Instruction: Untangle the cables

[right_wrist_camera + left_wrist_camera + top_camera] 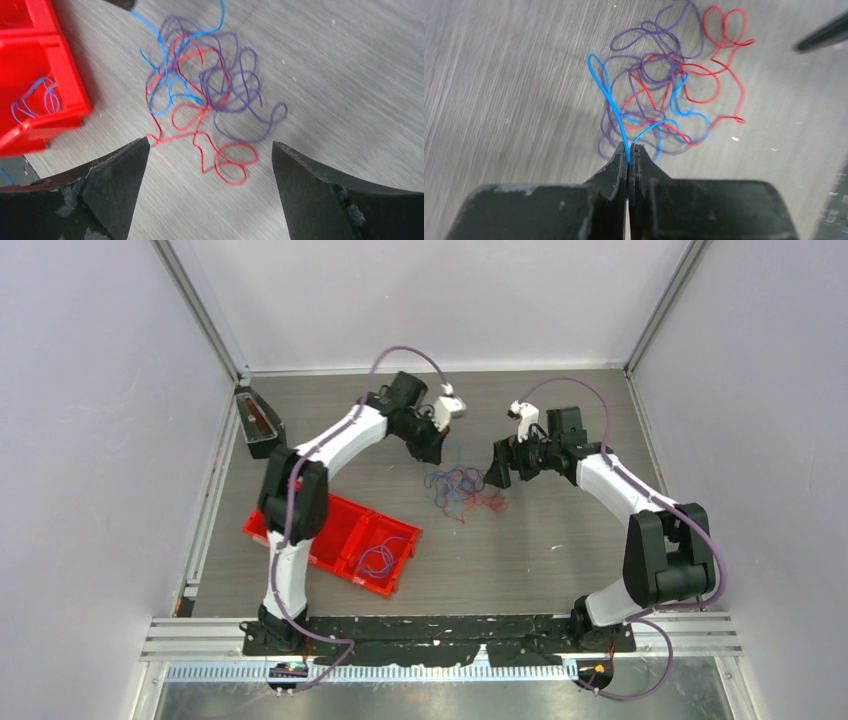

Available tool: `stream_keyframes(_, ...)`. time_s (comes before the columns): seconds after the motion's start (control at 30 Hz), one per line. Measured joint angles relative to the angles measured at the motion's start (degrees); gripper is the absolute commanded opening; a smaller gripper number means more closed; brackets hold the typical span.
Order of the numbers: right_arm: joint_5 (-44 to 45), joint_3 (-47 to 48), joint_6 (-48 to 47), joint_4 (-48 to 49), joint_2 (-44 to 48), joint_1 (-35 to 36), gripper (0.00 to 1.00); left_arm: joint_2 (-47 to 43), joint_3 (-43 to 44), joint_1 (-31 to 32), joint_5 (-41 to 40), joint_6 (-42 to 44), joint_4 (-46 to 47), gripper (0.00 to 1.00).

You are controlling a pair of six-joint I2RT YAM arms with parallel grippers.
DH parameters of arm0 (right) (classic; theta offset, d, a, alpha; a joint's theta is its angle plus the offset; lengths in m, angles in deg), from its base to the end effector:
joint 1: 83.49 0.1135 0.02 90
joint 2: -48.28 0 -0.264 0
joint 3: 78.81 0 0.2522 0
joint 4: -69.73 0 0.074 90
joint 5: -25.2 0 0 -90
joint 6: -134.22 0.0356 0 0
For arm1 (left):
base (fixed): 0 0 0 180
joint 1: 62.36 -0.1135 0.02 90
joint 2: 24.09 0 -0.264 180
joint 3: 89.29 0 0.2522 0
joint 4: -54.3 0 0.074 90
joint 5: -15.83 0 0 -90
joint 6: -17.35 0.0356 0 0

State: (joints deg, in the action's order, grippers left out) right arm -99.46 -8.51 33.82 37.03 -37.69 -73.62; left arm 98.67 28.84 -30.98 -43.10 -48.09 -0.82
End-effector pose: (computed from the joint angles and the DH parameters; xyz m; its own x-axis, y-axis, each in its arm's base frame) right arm 0.3048 0.0736 0.2315 -0.6316 -0.2606 -0.7301 -0.6377 0.7102 0.2982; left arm 0.3890 -0.2588 0.2249 -0.3931 0.6568 -0.6435 0.9141 0.3550 -0.1961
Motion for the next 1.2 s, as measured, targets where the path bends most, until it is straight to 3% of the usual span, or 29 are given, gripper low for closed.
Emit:
stream_keyframes(0.17,1.3,-0.5,6.3,10.8,-1.9,4.4,0.95,-13.5,-9.3,-5.0,6.3,-11.2,7.7,0.00)
stream_keyframes(0.37,3.6,2.3,11.8,23.7,-10.3,12.0,0.99,-23.5,-11.0,-5.3,10.3,-22.6,15.3,0.00)
stream_keyframes(0.43,4.2,4.0,13.4,26.4,-14.1,14.4,0.95,-24.9,-12.1,-5.1,11.3,-25.6,17.0,0.00)
stream_keyframes(0.5,4.3,5.6,14.6,28.2,-17.4,16.4,0.85,-25.7,-13.6,-5.2,12.2,-28.6,18.4,0.00)
stream_keyframes(0.63,4.6,7.7,17.1,30.9,-22.1,18.6,0.41,-25.9,-15.1,-5.7,13.2,-32.6,19.5,0.00)
stream_keyframes(0.7,5.0,7.9,18.0,32.0,-23.6,18.7,0.33,-26.5,-15.5,-6.0,13.5,-34.7,20.2,0.00)
stream_keyframes(0.87,5.7,7.8,19.6,32.2,-25.8,17.5,0.30,-30.9,-15.1,-8.1,14.9,-38.0,21.3,0.00)
stream_keyframes(1.2,7.1,5.0,20.0,30.4,-25.8,15.7,0.27,-43.7,-0.6,-12.7,18.2,-36.5,22.3,0.00)
